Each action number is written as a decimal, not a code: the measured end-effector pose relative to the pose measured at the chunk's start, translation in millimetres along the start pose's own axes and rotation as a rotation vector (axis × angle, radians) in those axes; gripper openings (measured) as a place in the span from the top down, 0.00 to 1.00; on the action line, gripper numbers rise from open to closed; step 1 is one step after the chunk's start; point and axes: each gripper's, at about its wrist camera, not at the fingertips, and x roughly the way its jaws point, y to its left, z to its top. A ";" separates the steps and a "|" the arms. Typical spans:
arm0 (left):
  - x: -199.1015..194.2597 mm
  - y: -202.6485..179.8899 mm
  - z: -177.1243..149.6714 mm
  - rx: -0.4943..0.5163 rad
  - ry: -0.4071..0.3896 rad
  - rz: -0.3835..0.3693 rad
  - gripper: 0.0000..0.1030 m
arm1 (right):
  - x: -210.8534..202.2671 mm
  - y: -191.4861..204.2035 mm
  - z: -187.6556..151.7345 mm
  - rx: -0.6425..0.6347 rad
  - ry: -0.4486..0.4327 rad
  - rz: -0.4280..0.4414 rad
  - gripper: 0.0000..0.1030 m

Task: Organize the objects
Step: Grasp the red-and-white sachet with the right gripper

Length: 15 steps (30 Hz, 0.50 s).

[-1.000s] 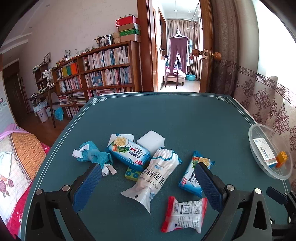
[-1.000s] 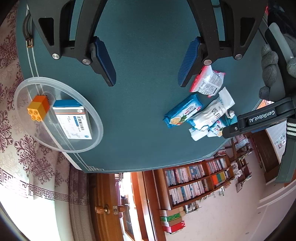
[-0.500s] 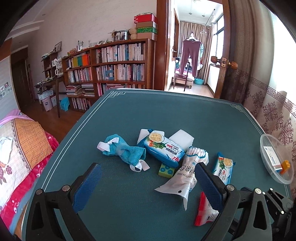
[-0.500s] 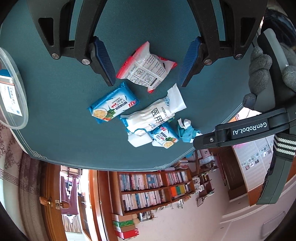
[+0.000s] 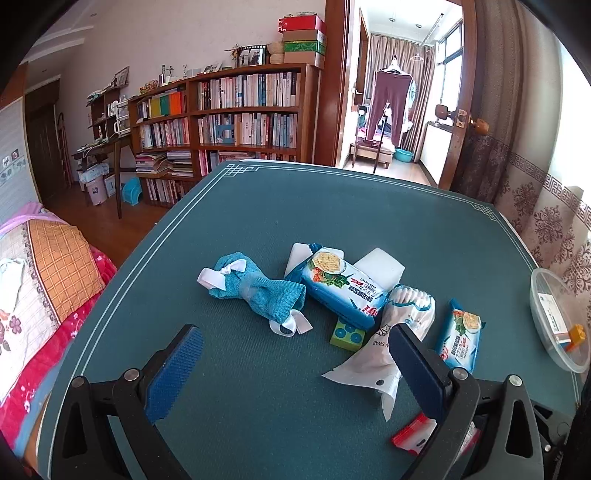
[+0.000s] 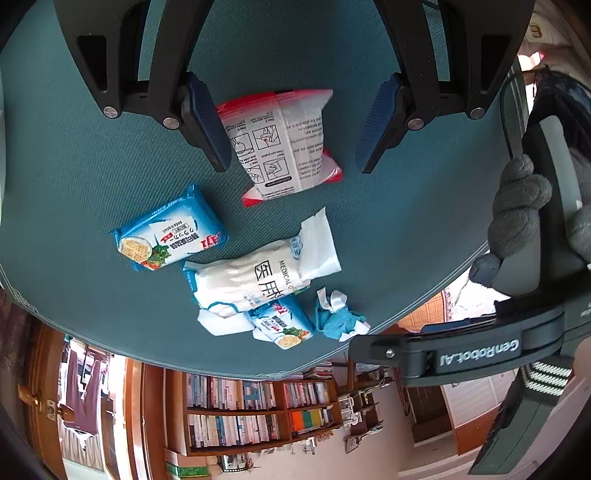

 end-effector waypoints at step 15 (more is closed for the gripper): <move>5.9 -5.9 -3.0 0.025 0.018 0.000 0.01 | 5.0 6.9 -6.1 0.001 0.027 -0.201 0.44</move>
